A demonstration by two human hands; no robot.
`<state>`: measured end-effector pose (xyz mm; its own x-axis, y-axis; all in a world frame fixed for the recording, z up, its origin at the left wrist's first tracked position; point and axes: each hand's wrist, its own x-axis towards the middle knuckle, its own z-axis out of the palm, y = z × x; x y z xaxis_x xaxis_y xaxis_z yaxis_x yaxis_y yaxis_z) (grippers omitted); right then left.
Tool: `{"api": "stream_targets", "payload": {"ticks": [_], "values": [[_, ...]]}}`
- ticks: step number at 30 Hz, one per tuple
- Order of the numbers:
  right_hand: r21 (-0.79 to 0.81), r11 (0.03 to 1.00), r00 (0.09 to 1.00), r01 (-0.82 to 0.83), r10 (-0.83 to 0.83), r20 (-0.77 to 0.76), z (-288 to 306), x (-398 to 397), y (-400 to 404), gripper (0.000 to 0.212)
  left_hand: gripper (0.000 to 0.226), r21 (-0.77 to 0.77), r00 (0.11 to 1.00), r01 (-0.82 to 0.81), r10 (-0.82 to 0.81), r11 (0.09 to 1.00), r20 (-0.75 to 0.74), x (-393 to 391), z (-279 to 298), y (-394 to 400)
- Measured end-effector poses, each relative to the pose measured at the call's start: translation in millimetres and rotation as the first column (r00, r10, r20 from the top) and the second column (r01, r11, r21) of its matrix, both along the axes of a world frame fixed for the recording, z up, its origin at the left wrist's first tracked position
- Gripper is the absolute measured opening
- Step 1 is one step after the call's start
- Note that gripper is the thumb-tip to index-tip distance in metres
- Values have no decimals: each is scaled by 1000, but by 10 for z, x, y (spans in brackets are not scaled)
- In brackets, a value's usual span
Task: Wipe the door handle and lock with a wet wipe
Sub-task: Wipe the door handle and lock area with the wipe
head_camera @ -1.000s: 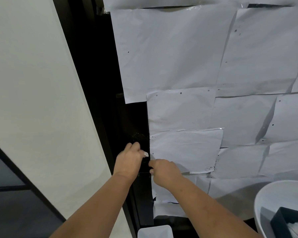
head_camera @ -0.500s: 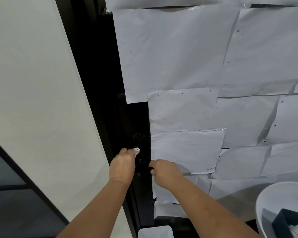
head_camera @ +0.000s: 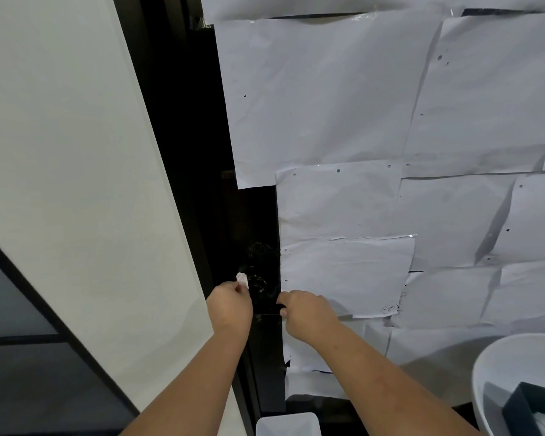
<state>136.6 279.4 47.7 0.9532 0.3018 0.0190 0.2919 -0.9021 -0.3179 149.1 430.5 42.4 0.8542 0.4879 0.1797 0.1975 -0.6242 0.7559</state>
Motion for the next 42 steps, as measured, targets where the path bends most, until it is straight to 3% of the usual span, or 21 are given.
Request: {"api": "stream_targets", "payload": {"ticks": [1, 3, 5, 8, 12, 15, 18, 21, 23, 26, 29, 37, 42], "values": [[0, 1000, 1000, 3, -3, -1, 0, -3, 1, 32, 56, -62, 1000, -15, 13, 998, -25, 14, -44, -8], [1, 1000, 1000, 3, -3, -1, 3, -8, 0, 31, 49, -342, 993, -74, 37, 937, -115, 32, -129, -27], [-1, 1000, 1000, -1, 1, -1, -6, -8, 5, 30, 33, -618, 983, -146, 41, 772, -181, 20, -160, -42], [-8, 1000, 1000, -3, 3, -1, -5, -3, -2, 28, 15, -858, 981, -181, 29, 480, -191, 37, -106, -57], [-19, 1000, 1000, -1, 2, 9, 10, -8, -3, 26, 18, -970, 971, -225, -63, 93, -231, 95, -21, -39], [-21, 1000, 1000, -4, 5, 15, 16, -8, -13, 26, 22, -962, 957, -273, -113, -23, -269, 101, 21, -20], [-17, 1000, 1000, 1, -1, -8, 16, 7, -9, 28, 25, -955, 948, -297, -126, -14, -293, 100, 19, 1], [-11, 1000, 1000, 9, -9, -22, 15, 10, -1, 31, 23, -954, 956, -283, -51, 98, -289, 74, 12, -11], [-4, 1000, 1000, 7, -7, -21, 13, 5, 1, 33, 18, -938, 965, -263, 56, 225, -257, 23, -20, -35], [0, 1000, 1000, 7, -7, -26, 9, -4, 2, 33, 15, -838, 965, -232, 223, 494, -136, -104, -36, -96], [-2, 1000, 1000, 6, -6, -25, 7, -9, 2, 34, 18, -753, 959, -221, 277, 620, -54, -181, 15, -145], [-11, 1000, 1000, 5, -5, -2, 0, -18, 11, 33, 22, -664, 969, -183, 246, 725, 2, -201, 62, -244], [-10, 1000, 1000, 1, -1, 14, -13, -11, 0, 33, 18, -661, 958, -175, 281, 730, 56, -168, 30, -228]]}}
